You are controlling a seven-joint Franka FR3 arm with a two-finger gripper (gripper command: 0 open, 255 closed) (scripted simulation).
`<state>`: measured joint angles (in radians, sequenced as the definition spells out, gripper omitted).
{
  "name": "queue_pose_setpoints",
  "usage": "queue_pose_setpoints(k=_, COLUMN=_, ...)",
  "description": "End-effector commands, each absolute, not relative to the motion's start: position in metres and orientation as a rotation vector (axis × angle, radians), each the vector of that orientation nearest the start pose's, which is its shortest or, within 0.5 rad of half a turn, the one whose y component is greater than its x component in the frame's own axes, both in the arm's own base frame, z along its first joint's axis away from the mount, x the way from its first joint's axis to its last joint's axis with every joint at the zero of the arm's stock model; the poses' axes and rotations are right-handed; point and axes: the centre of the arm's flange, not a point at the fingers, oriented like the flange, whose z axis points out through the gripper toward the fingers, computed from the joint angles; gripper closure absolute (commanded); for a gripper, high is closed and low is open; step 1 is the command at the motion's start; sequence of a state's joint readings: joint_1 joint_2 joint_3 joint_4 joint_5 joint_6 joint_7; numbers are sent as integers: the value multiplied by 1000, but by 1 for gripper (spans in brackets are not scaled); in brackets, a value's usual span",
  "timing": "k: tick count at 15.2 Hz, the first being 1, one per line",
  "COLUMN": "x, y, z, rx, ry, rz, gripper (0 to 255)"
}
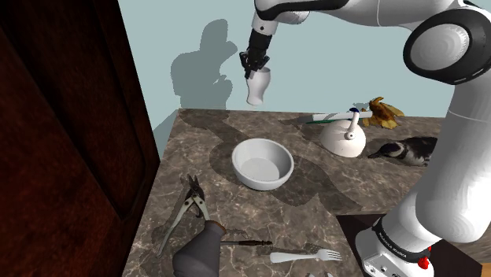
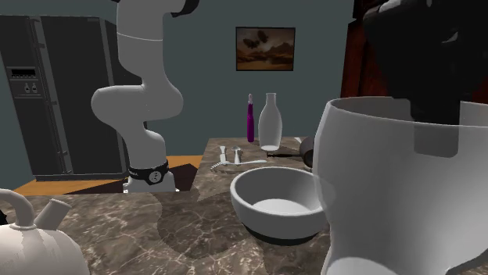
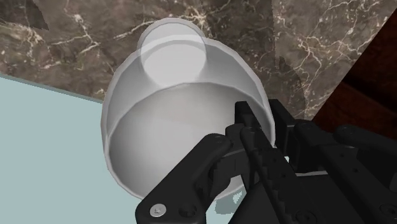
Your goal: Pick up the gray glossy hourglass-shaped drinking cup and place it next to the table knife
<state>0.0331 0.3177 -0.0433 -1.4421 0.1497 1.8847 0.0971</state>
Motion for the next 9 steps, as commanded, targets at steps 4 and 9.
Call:
queue_pose_setpoints(k=4, x=671, y=9, z=548, rx=-2992, ry=212, rz=-180, gripper=255)
queue_pose_setpoints(k=9, x=671, y=9, z=575, rx=-2992, ry=212, rz=-180, gripper=255)
